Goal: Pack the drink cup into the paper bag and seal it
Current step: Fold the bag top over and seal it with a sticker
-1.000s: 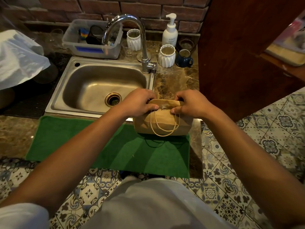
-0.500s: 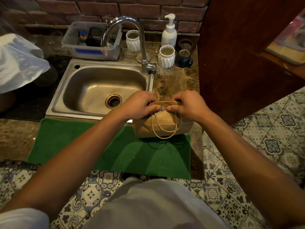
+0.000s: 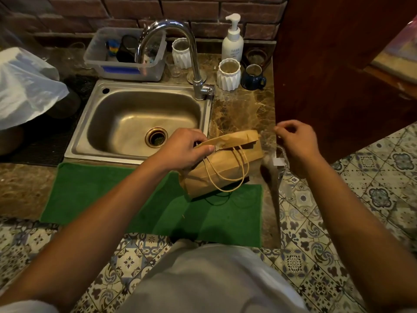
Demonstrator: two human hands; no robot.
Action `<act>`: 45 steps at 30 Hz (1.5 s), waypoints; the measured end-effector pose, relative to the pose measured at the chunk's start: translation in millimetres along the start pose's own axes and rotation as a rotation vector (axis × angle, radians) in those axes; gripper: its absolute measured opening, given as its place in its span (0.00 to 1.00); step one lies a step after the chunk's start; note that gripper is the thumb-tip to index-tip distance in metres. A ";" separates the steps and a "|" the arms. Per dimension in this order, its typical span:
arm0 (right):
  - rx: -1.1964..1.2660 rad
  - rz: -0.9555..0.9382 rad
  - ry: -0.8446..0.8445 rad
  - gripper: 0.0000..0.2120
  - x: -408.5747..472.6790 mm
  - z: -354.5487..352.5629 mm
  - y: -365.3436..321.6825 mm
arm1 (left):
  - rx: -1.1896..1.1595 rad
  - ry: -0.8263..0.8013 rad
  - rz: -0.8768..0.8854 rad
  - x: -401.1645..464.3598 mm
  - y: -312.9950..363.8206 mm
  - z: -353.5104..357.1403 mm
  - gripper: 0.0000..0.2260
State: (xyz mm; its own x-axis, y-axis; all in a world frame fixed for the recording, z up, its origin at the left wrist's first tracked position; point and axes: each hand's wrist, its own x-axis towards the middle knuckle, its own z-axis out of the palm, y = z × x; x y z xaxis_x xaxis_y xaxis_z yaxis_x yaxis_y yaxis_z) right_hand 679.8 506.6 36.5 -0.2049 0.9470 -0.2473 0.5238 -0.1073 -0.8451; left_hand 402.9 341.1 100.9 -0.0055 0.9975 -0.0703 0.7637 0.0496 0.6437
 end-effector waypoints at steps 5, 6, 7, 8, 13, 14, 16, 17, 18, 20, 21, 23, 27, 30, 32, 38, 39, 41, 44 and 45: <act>-0.243 0.258 0.043 0.21 17.3 2.1 70.8 | -0.002 0.017 -0.049 -4.3 2.2 1.0 0.10; -0.290 0.280 0.040 0.22 17.9 2.4 80.3 | -0.002 0.016 -0.058 -4.6 1.8 0.7 0.10; -0.324 0.302 0.034 0.22 18.8 2.7 88.8 | -0.003 0.016 -0.069 -4.6 1.5 0.5 0.11; -0.337 0.329 0.023 0.22 19.5 3.2 96.2 | -0.004 0.014 -0.077 -4.6 1.5 0.5 0.11; -0.309 0.426 -0.057 0.25 16.7 9.7 117.2 | -0.015 0.000 -0.094 -5.8 4.1 2.0 0.11; -0.315 0.423 -0.060 0.24 17.6 10.8 118.3 | -0.020 0.001 -0.100 -6.3 5.1 2.3 0.11; -0.322 0.434 -0.043 0.20 20.4 12.1 118.4 | -0.027 0.007 -0.112 -7.8 6.0 3.2 0.12; -0.321 0.442 -0.029 0.17 21.8 12.3 118.2 | -0.029 0.011 -0.115 -8.7 5.9 3.8 0.12; -0.324 0.444 -0.016 0.14 22.8 12.7 118.5 | -0.030 0.015 -0.119 -10.0 5.9 4.4 0.12; -0.349 0.435 0.000 0.09 24.2 13.9 118.3 | -0.039 0.019 -0.131 -13.0 6.4 4.9 0.12; -0.367 0.429 0.006 0.08 24.3 14.7 117.7 | -0.045 0.021 -0.136 -14.5 6.4 4.9 0.12; -0.401 0.411 0.015 0.07 24.2 16.1 116.0 | -0.054 0.025 -0.145 -16.7 6.5 5.4 0.12; -0.433 0.372 0.016 0.08 24.4 15.8 111.3 | -0.102 0.028 -0.173 -20.2 7.2 7.8 0.12; -0.494 0.332 0.026 0.10 20.5 18.3 107.4 | -0.157 0.019 -0.214 -21.5 7.4 8.7 0.11; -0.552 0.285 0.049 0.10 16.5 20.7 103.3 | -0.178 0.017 -0.234 -21.9 7.7 8.3 0.10; -0.613 0.180 0.075 0.09 6.2 22.5 99.9 | -0.215 0.033 -0.276 -24.5 4.8 9.4 0.08; -0.621 0.171 0.080 0.09 5.4 23.5 99.9 | -0.220 0.033 -0.278 -24.9 5.3 9.7 0.08; -0.649 0.163 0.091 0.09 4.5 25.7 99.9 | -0.221 0.029 -0.280 -25.2 5.8 10.4 0.08; -0.694 0.131 0.097 0.09 3.5 26.4 101.5 | -0.211 0.035 -0.282 -23.9 6.2 10.1 0.07; -0.702 0.120 0.100 0.09 2.4 26.5 102.1 | -0.209 0.037 -0.285 -23.5 6.2 9.3 0.07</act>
State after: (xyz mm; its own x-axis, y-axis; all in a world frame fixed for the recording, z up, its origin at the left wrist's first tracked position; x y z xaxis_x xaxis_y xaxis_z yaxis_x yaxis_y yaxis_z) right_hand 710.9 489.9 -62.9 -0.0538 0.9677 -0.2464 0.9528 -0.0241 -0.3025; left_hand 413.7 317.5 99.4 -0.2256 0.9431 -0.2442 0.5794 0.3314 0.7446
